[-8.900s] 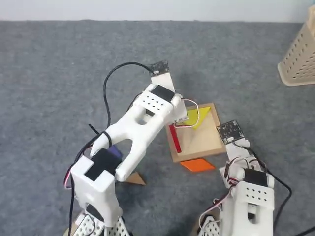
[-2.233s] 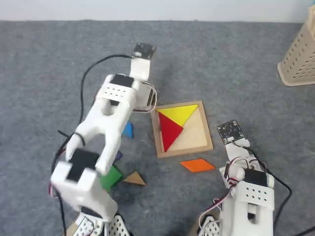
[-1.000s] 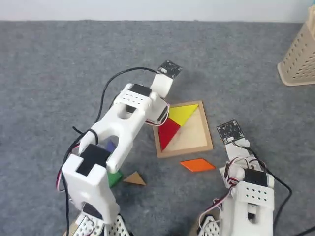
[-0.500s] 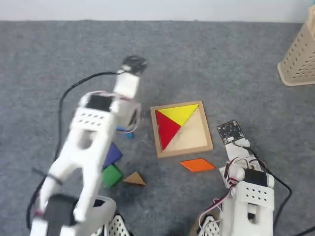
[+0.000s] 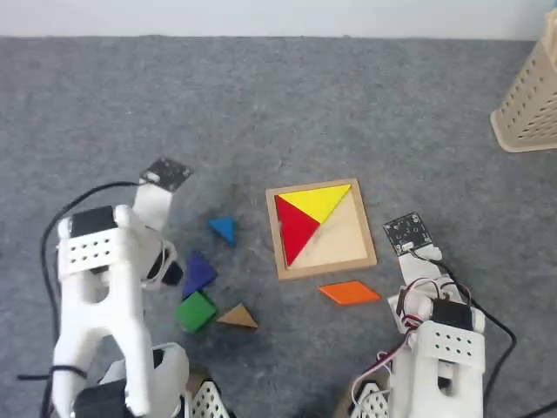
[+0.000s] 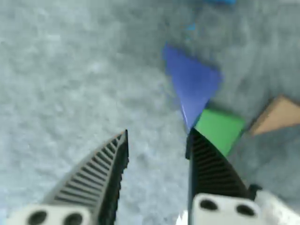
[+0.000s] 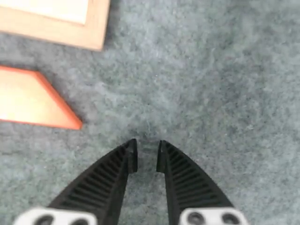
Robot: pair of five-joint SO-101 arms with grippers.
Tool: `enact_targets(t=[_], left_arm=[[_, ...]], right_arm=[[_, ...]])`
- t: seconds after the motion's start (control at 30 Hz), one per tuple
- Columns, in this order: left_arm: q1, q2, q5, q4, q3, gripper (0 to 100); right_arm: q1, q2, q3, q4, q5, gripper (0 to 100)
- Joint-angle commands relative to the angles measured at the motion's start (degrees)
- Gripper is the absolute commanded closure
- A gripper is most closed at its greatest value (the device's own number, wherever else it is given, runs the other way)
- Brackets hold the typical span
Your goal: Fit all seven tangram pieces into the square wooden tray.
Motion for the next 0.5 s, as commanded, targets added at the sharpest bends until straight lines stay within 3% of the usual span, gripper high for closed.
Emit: enact_targets(t=[0.0,0.13,0.23,0.47], left_arm=[[1.6,-2.5,-3.6,1.9,1.2,80],[7.0,-2.5,-2.5,3.9,1.5,80],[10.1,-2.5,2.3,0.2,1.3,80],[14.2,-2.4,28.1,-21.5,0.2,80]], right_arm=[[0.7,-1.3,-0.2,0.3,1.1,90.8],[0.7,-1.3,-0.2,0.3,1.1,90.8],[0.7,-1.3,-0.2,0.4,1.1,90.8],[-0.2,-0.9,-2.1,-0.3,1.1,90.4]])
